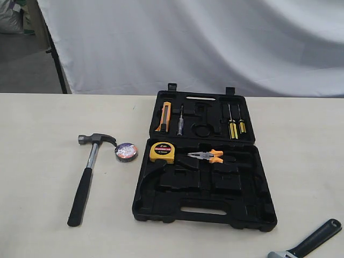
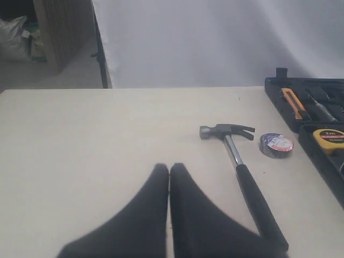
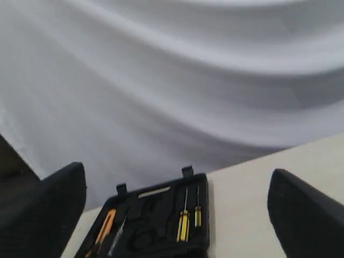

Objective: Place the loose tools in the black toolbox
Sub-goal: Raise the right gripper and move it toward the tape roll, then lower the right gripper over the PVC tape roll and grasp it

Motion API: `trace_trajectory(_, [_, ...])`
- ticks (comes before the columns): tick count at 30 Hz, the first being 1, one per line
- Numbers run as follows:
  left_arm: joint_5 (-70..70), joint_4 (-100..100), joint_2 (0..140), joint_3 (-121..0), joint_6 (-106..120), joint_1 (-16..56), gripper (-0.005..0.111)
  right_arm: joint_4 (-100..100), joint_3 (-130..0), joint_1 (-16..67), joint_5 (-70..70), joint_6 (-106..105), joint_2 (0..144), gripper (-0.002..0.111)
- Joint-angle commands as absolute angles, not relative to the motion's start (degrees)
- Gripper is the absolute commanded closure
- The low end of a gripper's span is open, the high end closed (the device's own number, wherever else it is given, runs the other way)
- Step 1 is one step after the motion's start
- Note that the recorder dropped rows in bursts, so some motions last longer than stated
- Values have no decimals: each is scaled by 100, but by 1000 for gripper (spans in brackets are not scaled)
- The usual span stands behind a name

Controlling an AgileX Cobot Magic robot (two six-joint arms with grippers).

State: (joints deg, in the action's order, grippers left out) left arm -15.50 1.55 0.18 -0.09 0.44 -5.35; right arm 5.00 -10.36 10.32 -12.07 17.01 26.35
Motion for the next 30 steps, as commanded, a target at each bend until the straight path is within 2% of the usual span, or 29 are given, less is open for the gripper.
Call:
trace_trajectory(1, [-1548,173,0,0,0,-552,106,-109,-1179,1639,-1331,1737,3389,23])
trace_trajectory(12, [-1548,173,0,0,0,-552,106,-314,-2113,3759,-1979,1712,5283,23])
trace_trajectory(19, [-1548,173,0,0,0,-552,106,-1073,-3431,4542,-1895,1712,7116,23])
trace_trajectory(30, [-1548,173,0,0,0,-552,106,-1079,-6852,4610,1502,619,10276,23])
